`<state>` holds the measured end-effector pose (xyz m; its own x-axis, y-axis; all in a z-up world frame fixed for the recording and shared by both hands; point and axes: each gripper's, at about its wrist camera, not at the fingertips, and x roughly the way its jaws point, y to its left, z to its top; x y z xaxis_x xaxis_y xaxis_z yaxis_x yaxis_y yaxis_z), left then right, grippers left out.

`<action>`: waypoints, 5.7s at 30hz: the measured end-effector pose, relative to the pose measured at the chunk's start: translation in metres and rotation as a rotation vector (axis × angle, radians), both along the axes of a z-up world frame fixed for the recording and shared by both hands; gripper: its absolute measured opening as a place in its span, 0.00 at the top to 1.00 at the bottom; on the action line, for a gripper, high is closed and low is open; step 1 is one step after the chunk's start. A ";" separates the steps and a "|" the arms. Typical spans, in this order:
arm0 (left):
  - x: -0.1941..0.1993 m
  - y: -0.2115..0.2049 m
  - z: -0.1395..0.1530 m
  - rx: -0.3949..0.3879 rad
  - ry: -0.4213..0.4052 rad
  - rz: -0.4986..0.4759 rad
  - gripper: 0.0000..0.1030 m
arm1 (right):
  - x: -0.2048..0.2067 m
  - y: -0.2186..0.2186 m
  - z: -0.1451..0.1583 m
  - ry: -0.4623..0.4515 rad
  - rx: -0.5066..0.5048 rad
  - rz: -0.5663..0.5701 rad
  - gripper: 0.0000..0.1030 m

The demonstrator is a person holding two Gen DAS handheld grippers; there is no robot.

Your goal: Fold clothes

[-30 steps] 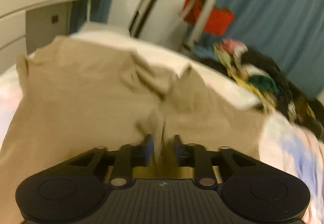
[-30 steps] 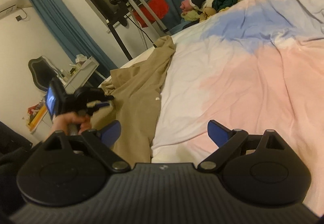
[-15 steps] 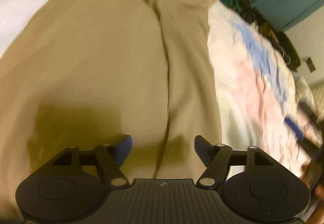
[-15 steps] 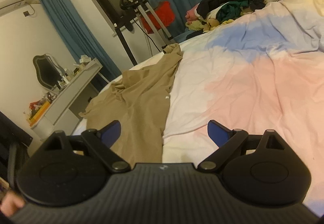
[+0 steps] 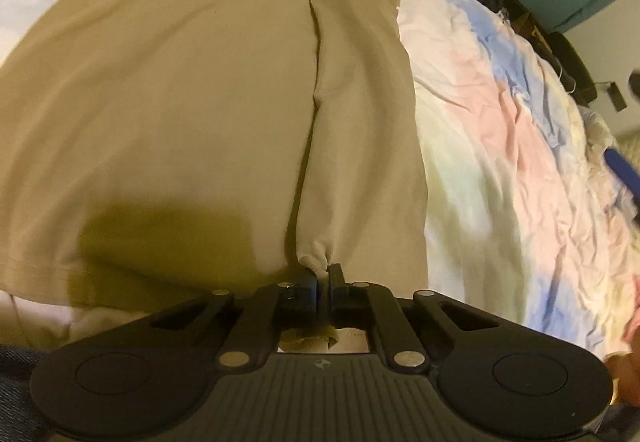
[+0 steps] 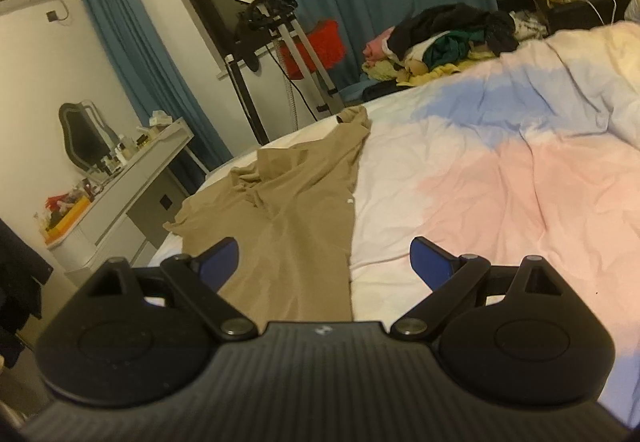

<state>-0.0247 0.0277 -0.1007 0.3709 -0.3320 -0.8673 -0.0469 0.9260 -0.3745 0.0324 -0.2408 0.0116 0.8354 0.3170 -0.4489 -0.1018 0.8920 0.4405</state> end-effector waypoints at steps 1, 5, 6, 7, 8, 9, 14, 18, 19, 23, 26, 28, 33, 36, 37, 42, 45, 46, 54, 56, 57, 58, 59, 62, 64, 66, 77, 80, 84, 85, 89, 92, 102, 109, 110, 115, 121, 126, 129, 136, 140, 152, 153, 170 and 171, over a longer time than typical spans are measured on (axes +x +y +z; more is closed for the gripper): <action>-0.002 -0.002 -0.001 0.021 -0.008 -0.009 0.94 | -0.003 0.005 0.004 -0.004 -0.014 0.002 0.09; -0.011 -0.005 0.007 0.043 -0.037 -0.036 0.91 | -0.016 0.022 0.019 -0.028 -0.054 0.011 0.09; -0.013 -0.004 0.011 0.046 -0.046 -0.040 0.87 | -0.019 0.025 0.023 -0.038 -0.056 0.015 0.09; -0.014 -0.004 0.016 0.055 -0.057 -0.043 0.85 | -0.022 0.029 0.028 -0.048 -0.058 0.018 0.09; -0.016 -0.004 0.021 0.064 -0.068 -0.046 0.80 | -0.024 0.033 0.032 -0.057 -0.062 0.022 0.09; -0.017 -0.003 0.026 0.072 -0.079 -0.049 0.71 | -0.026 0.038 0.037 -0.068 -0.071 0.028 0.09; -0.026 -0.001 0.074 0.123 -0.206 -0.017 0.31 | -0.036 0.053 0.061 -0.126 -0.055 0.026 0.09; -0.032 0.000 0.114 0.164 -0.313 0.013 0.17 | -0.038 0.061 0.079 -0.184 -0.086 0.010 0.09; -0.034 0.000 0.125 0.173 -0.339 0.020 0.15 | -0.038 0.061 0.084 -0.190 -0.084 -0.003 0.09; -0.032 0.004 0.142 0.197 -0.426 0.037 0.05 | -0.036 0.057 0.092 -0.227 -0.061 -0.041 0.09; -0.023 0.007 0.143 0.213 -0.484 0.045 0.03 | -0.028 0.053 0.087 -0.242 -0.070 -0.060 0.09; -0.018 0.010 0.143 0.223 -0.523 0.050 0.02 | -0.018 0.049 0.077 -0.225 -0.078 -0.089 0.09; -0.003 0.016 0.145 0.250 -0.619 0.062 0.02 | 0.012 0.045 0.057 -0.211 -0.089 -0.108 0.09; 0.005 0.019 0.145 0.266 -0.678 0.070 0.02 | 0.042 0.056 0.049 -0.199 -0.140 -0.080 0.09; 0.008 0.020 0.145 0.271 -0.697 0.072 0.02 | 0.053 0.063 0.046 -0.193 -0.167 -0.064 0.09; 0.012 0.051 0.132 0.270 -0.757 0.094 0.01 | 0.115 0.123 0.013 -0.184 -0.307 0.128 0.09; 0.024 0.083 0.115 0.336 -0.743 0.117 0.00 | 0.163 0.174 -0.012 -0.154 -0.342 0.218 0.09; 0.030 0.091 0.110 0.343 -0.737 0.129 0.00 | 0.180 0.193 -0.020 -0.143 -0.352 0.243 0.09; 0.067 0.166 0.074 0.150 -0.670 0.327 0.00 | 0.286 0.367 -0.074 -0.142 -0.408 0.555 0.09; 0.074 0.181 0.065 0.115 -0.652 0.381 0.00 | 0.303 0.409 -0.088 -0.172 -0.467 0.599 0.09; 0.076 0.187 0.061 0.111 -0.638 0.406 0.00 | 0.312 0.424 -0.092 -0.167 -0.461 0.621 0.09; 0.080 0.193 0.057 0.116 -0.619 0.424 0.00 | 0.321 0.439 -0.096 -0.162 -0.452 0.641 0.10; 0.084 0.197 0.052 0.123 -0.596 0.439 0.01 | 0.329 0.446 -0.098 -0.158 -0.430 0.645 0.10; 0.095 0.201 0.041 0.144 -0.549 0.448 0.02 | 0.351 0.471 -0.110 -0.138 -0.485 0.613 0.19; 0.100 0.199 0.038 0.164 -0.544 0.434 0.02 | 0.357 0.479 -0.116 -0.151 -0.558 0.595 0.41; 0.099 0.191 0.039 0.201 -0.550 0.422 0.02 | 0.360 0.474 -0.112 -0.164 -0.554 0.575 0.83; 0.093 0.162 0.040 0.169 -0.575 0.411 0.02 | 0.323 0.318 -0.019 -0.362 -0.261 0.277 0.91; 0.090 0.152 0.045 0.135 -0.584 0.403 0.02 | 0.313 0.263 -0.016 -0.380 -0.284 0.143 0.91; 0.086 0.139 0.045 0.118 -0.581 0.376 0.02 | 0.320 0.200 -0.046 -0.278 -0.309 -0.013 0.91; 0.086 0.136 0.045 0.124 -0.585 0.367 0.02 | 0.324 0.191 -0.056 -0.241 -0.318 -0.024 0.90; 0.087 0.122 0.042 0.145 -0.593 0.330 0.02 | 0.334 0.163 -0.088 -0.125 -0.319 -0.033 0.78; 0.092 0.112 0.038 0.152 -0.590 0.301 0.02 | 0.327 0.150 -0.089 -0.121 -0.296 -0.044 0.25; 0.087 0.092 0.042 0.163 -0.636 0.224 0.02 | 0.222 0.133 -0.039 -0.192 -0.164 0.004 0.18; 0.051 0.072 0.064 0.235 -0.700 0.160 0.02 | 0.104 0.110 -0.010 -0.151 -0.166 -0.030 0.18; 0.045 0.069 0.067 0.248 -0.711 0.151 0.02 | 0.086 0.107 -0.006 -0.138 -0.163 -0.039 0.18; 0.017 0.048 0.080 0.314 -0.767 0.087 0.02 | 0.024 0.093 0.001 -0.123 -0.175 -0.035 0.18; 0.007 0.033 0.082 0.273 -0.751 0.048 0.01 | -0.007 0.077 -0.013 -0.132 -0.167 -0.041 0.18; 0.012 0.034 0.078 0.265 -0.697 0.047 0.01 | -0.003 0.072 -0.019 -0.095 -0.142 -0.023 0.18; 0.022 0.043 0.070 0.242 -0.608 0.044 0.01 | -0.004 0.069 -0.021 -0.091 -0.126 -0.008 0.18; 0.058 0.088 0.060 0.109 -0.322 0.047 0.01 | -0.009 0.055 -0.022 -0.101 -0.071 -0.012 0.18; 0.071 0.118 0.055 0.110 -0.218 0.059 0.01 | -0.005 0.045 -0.024 -0.085 -0.036 -0.026 0.18; 0.089 0.181 0.008 0.140 -0.029 -0.116 0.09 | 0.013 0.017 -0.040 0.014 0.118 -0.063 0.18; 0.089 0.186 0.007 0.116 -0.027 -0.113 0.10 | 0.014 0.016 -0.042 0.026 0.129 -0.065 0.18; 0.034 0.100 0.077 0.315 -0.155 -0.450 0.98 | 0.014 -0.007 -0.053 0.059 0.241 -0.184 0.17; 0.027 0.085 0.085 0.325 -0.178 -0.470 0.98 | 0.015 -0.008 -0.053 0.062 0.239 -0.187 0.17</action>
<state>0.0028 0.1130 -0.0161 0.3974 -0.2233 -0.8900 0.4331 0.9008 -0.0327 0.0470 -0.2484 -0.0414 0.8624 0.2633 -0.4323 0.0877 0.7634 0.6399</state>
